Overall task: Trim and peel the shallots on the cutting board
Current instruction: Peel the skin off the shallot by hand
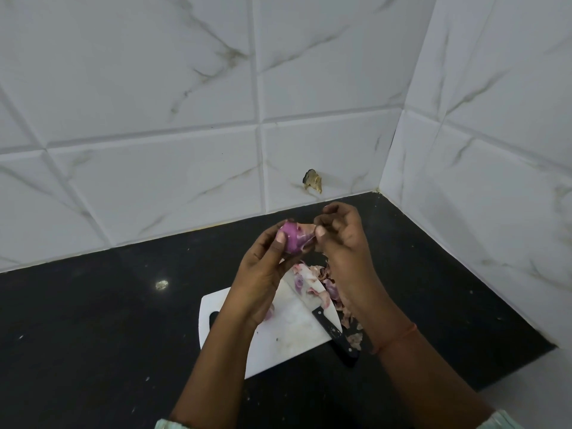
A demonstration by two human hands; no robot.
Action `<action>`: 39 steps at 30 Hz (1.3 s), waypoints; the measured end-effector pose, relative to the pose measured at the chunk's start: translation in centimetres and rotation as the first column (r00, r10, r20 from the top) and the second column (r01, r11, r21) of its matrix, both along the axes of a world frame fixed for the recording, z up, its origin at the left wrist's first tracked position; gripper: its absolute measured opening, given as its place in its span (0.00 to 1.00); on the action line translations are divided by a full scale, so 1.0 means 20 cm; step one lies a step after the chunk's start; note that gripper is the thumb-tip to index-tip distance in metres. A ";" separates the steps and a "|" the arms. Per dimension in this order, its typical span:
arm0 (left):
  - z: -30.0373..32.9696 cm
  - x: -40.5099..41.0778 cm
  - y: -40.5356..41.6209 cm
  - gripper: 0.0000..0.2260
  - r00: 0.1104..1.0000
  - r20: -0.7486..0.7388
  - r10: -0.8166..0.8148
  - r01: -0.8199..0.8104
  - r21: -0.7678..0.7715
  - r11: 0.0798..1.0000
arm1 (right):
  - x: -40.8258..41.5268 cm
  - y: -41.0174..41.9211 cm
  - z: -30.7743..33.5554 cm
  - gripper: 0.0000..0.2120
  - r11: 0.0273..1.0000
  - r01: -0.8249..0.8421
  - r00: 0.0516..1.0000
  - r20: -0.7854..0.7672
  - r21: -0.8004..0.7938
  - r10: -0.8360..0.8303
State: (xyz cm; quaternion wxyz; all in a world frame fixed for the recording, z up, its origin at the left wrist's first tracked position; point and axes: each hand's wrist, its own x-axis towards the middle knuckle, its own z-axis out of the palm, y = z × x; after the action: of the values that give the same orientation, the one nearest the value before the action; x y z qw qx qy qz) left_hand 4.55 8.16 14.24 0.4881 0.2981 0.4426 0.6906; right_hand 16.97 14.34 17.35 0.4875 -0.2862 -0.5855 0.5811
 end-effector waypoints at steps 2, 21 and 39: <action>0.00 0.00 0.00 0.21 0.999 0.040 0.016 -0.015 -0.020 1.000 | 0.00 0.03 0.01 0.15 0.978 -0.053 0.986 -0.163 -0.202 0.020; 0.03 0.00 0.00 0.18 0.946 0.324 0.023 -0.036 0.032 0.999 | 0.01 0.10 -0.03 0.14 0.701 -0.400 0.734 -0.664 -0.591 -0.141; -0.03 0.01 0.04 0.23 0.884 0.459 0.091 -0.004 -0.186 0.983 | 0.00 0.11 -0.06 0.11 0.738 -0.443 0.642 -0.755 -0.509 -0.136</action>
State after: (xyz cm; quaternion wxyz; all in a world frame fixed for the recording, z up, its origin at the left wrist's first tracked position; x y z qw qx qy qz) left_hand 4.84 9.05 13.60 0.5878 0.0676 0.3801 0.7110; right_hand 16.90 16.48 16.08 0.4958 -0.1159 -0.1108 0.8535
